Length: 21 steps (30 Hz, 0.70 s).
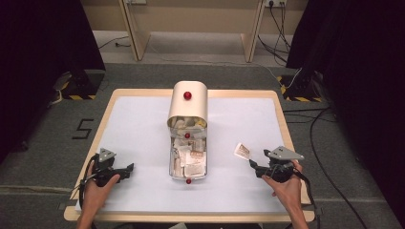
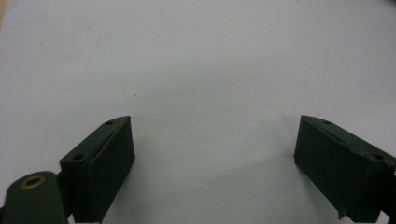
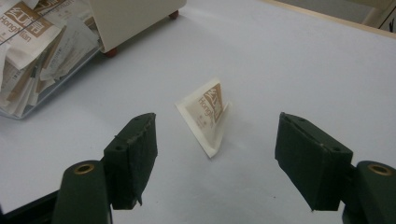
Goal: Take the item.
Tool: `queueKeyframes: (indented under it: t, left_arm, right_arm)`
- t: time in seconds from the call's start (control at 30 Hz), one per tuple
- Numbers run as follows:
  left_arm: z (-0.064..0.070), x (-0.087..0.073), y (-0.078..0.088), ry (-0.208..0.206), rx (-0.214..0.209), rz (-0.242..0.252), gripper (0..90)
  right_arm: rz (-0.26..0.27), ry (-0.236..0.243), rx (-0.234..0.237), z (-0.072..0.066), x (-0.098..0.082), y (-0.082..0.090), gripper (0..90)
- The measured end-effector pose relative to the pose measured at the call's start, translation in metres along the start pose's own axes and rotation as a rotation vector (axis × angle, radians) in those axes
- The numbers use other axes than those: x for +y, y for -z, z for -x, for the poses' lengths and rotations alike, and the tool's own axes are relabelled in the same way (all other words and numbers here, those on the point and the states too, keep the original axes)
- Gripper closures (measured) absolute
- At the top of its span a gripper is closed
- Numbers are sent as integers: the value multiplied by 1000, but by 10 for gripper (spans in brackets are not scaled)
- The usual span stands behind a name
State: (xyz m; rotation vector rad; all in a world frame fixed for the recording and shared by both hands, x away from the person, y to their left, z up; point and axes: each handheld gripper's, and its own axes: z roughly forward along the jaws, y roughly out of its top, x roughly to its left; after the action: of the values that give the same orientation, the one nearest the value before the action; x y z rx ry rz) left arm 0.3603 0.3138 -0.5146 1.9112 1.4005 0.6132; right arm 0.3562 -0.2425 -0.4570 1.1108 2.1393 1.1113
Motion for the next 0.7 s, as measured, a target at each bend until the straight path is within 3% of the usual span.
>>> queueKeyframes:
  t: [0.23, 0.7]
  left_arm:
    - [0, 0, 0, 0, 0, 0, 113]
    - [0, 0, 0, 0, 0, 0, 113]
  right_arm:
    - [-6, -24, -4, 4, -8, 4, 301]
    - [-10, 0, -8, -2, -13, 12, 300]
